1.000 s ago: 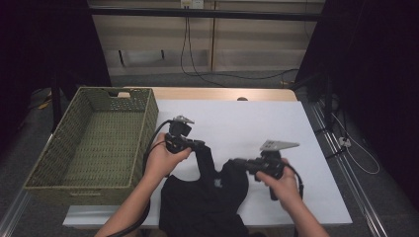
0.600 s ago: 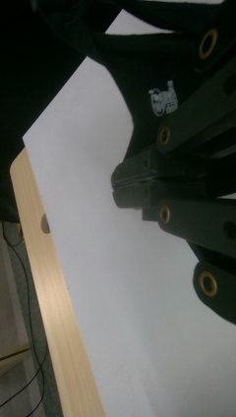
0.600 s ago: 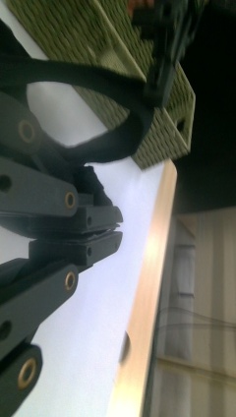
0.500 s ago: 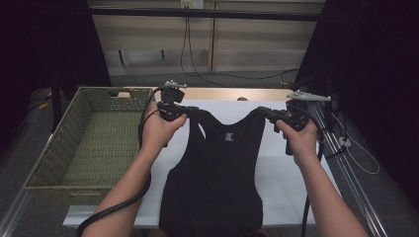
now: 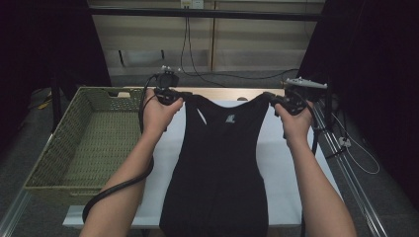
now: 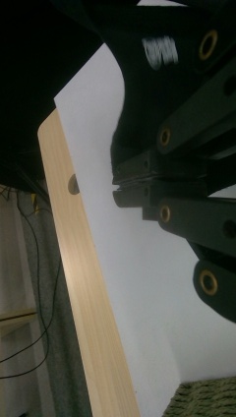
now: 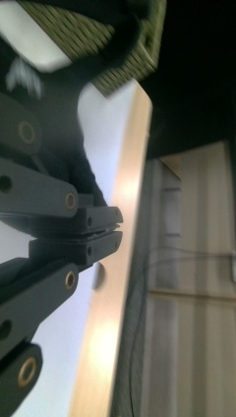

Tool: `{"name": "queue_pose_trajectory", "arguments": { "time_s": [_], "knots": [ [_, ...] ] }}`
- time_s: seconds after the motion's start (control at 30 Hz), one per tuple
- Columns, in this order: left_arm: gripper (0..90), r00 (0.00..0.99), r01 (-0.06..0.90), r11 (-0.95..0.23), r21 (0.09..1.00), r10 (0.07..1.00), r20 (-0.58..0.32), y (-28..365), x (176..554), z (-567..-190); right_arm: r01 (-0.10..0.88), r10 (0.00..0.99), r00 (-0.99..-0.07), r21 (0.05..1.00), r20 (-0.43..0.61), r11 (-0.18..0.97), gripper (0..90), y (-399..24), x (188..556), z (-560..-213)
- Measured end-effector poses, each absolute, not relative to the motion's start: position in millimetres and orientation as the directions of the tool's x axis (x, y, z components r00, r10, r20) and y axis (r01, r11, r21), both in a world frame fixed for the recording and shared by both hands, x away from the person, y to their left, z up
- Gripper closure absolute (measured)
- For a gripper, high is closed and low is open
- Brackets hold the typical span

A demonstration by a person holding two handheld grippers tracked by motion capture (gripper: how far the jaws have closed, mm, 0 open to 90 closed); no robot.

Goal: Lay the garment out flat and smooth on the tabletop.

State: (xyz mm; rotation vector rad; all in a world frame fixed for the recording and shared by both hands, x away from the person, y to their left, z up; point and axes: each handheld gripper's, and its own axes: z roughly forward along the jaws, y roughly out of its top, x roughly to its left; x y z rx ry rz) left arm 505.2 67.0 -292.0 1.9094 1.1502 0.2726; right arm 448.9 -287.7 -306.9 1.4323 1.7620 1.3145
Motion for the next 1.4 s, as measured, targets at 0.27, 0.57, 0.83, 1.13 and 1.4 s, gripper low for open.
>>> {"name": "queue_pose_trajectory", "arguments": {
  "time_s": [0.27, 0.57, 0.83, 1.13, 1.4],
  "knots": [
    [22.9, 0.562, 0.683, -0.278, 0.675, 0.791, -0.242, 52.4, 512.2, -362.5, 0.534, 0.953, -0.251, 0.846, 0.169, -0.01, 42.6, -285.6, 459.4, -351.1],
    [11.2, 0.624, 0.642, -0.346, 0.684, 0.755, -0.204, 50.4, 484.3, -389.5, 0.589, 0.903, -0.379, 0.805, 0.201, 0.067, 27.3, -276.2, 422.8, -391.2],
    [8.8, 0.655, 0.622, -0.374, 0.688, 0.73, -0.195, 48.2, 459.0, -404.4, 0.591, 0.896, -0.406, 0.8, 0.178, 0.108, 21.7, -278.0, 388.3, -411.9],
    [8.4, 0.674, 0.621, -0.429, 0.656, 0.72, -0.167, 54.3, 443.6, -419.2, 0.593, 0.89, -0.415, 0.798, 0.19, 0.106, 20.1, -281.6, 357.9, -432.5],
    [8.2, 0.659, 0.629, -0.428, 0.648, 0.736, -0.154, 63.0, 442.2, -431.1, 0.633, 0.899, -0.396, 0.764, 0.185, 0.121, 20.6, -284.7, 338.6, -449.8]
  ]
}}
